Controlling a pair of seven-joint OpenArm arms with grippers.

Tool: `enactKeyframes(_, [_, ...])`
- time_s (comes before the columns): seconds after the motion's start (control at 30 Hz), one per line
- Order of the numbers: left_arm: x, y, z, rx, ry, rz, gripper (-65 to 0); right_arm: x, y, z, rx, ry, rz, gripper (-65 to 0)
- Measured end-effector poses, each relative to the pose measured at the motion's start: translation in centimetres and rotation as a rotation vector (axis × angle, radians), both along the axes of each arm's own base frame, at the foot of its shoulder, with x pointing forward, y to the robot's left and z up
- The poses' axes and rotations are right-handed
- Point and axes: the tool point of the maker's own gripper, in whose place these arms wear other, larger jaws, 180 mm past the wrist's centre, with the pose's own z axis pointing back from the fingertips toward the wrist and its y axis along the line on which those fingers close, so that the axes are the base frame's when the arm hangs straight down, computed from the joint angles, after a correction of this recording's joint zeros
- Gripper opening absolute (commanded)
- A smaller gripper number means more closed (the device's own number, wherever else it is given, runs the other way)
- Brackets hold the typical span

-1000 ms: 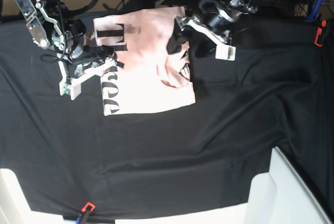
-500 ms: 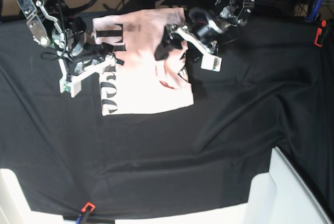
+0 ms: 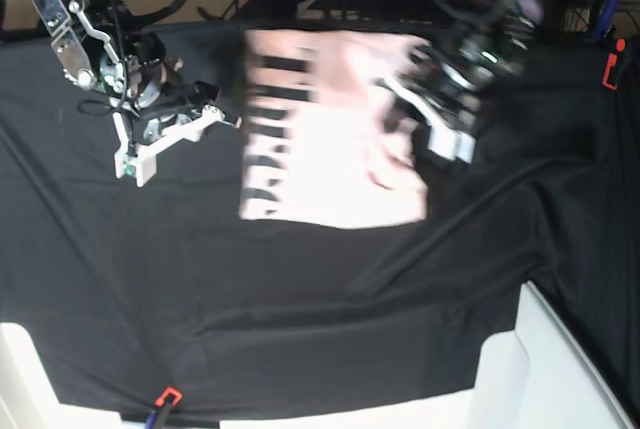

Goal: Fold the T-shirt properly
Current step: 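Drag the folded shirt with the left gripper toward the cloth's middle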

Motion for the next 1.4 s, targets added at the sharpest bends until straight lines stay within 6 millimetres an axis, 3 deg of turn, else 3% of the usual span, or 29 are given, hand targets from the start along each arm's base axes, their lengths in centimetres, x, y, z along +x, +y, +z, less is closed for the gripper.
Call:
enactKeyframes(0.07, [2.1, 1.5, 1.0, 0.072, 0.016, -0.045, -65.0, 0.1, 0.2, 0.1, 0.006, -0.001, -0.001, -43.8])
enactKeyframes(0.13, [4.4, 1.6, 2.6, 0.094, 0.002, -0.082, -65.0, 0.4, 0.2, 0.2, 0.004, -0.010, -0.002, -43.8])
enactKeyframes(0.27, [7.2, 1.7, 4.4, 0.138, 0.037, -0.146, -65.0, 0.4, 0.1, 0.2, 0.004, -0.010, -0.003, -43.8])
enactKeyframes(0.37, [10.3, 3.4, 5.9, 0.329, 0.020, -0.193, -65.0, 0.4, 0.1, 0.2, 0.004, -0.012, -0.004, -43.8])
enactKeyframes(0.43, [12.6, 3.2, 7.0, 0.488, -0.030, -0.247, -65.0, 0.5, 0.1, 0.3, 0.003, -0.015, -0.005, -43.8])
enactKeyframes(0.5, [14.0, 1.5, 6.9, 0.598, -0.062, -0.313, -65.0, 0.7, 0.1, 0.4, 0.004, -0.020, -0.005, -43.8])
enactKeyframes(0.63, [13.8, -2.4, 3.7, 0.734, -0.029, -0.447, -65.0, 0.9, -0.2, 0.1, -0.004, -0.014, -0.010, -43.8])
enactKeyframes(0.73, [14.0, -3.4, 2.3, 0.818, 0.003, -0.531, -65.0, 0.5, -0.3, -0.3, -0.009, 0.001, -0.013, -43.8])
enactKeyframes(0.9, [16.6, -4.8, 2.4, 0.913, -0.072, -0.574, -65.0, 0.8, -0.5, -0.2, -0.015, -0.007, -0.009, -43.8])
enactKeyframes(1.23, [17.7, -7.5, 1.2, 0.979, -0.116, -0.673, -65.0, 0.7, -0.6, -0.3, -0.016, -0.003, -0.012, -43.8])
enactKeyframes(1.4, [17.8, -11.9, 1.9, 0.849, -0.200, -0.683, -65.0, 0.9, -1.6, -2.1, -0.053, 0.040, -0.029, -43.8])
